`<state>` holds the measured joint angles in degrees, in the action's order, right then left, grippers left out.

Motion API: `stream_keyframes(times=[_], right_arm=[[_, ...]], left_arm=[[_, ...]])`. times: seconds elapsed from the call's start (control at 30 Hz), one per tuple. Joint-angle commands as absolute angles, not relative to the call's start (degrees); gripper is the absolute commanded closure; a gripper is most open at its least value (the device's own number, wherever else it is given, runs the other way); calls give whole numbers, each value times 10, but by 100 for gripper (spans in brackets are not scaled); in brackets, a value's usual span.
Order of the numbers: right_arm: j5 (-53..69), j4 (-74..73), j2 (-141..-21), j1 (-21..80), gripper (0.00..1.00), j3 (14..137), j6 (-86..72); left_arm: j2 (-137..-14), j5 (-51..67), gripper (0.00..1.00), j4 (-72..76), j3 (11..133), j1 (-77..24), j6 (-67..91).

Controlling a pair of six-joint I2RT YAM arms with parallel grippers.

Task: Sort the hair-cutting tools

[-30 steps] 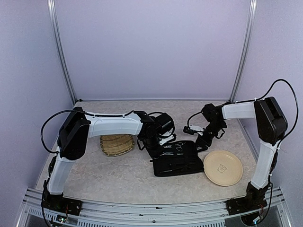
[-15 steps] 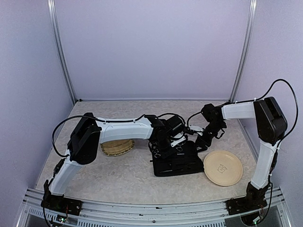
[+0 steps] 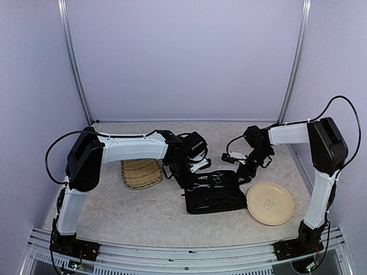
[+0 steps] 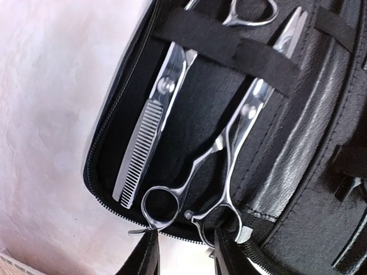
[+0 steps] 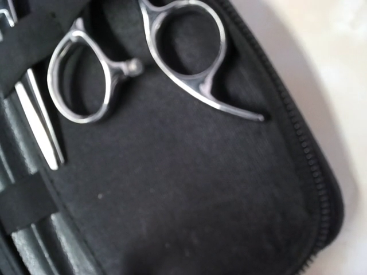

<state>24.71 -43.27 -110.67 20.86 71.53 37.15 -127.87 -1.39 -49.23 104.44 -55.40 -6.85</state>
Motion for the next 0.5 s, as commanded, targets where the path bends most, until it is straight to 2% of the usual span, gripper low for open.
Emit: stream_keyframes(times=[0.0, 0.13, 0.3, 0.47], right_arm=[[251, -445, -1137, 223, 46, 708, 375], [250, -444, -1136, 223, 47, 708, 374], [249, -444, -1139, 222, 48, 706, 374], [249, -445, -1140, 223, 49, 707, 374]], left_arm=[[-1272, 9, 66, -496, 1036, -554, -66], [-1293, 16, 68, -498, 1047, -552, -73], [-1311, 19, 75, -494, 1060, -551, -77], [-1334, 10, 78, -497, 1076, -550, -73]])
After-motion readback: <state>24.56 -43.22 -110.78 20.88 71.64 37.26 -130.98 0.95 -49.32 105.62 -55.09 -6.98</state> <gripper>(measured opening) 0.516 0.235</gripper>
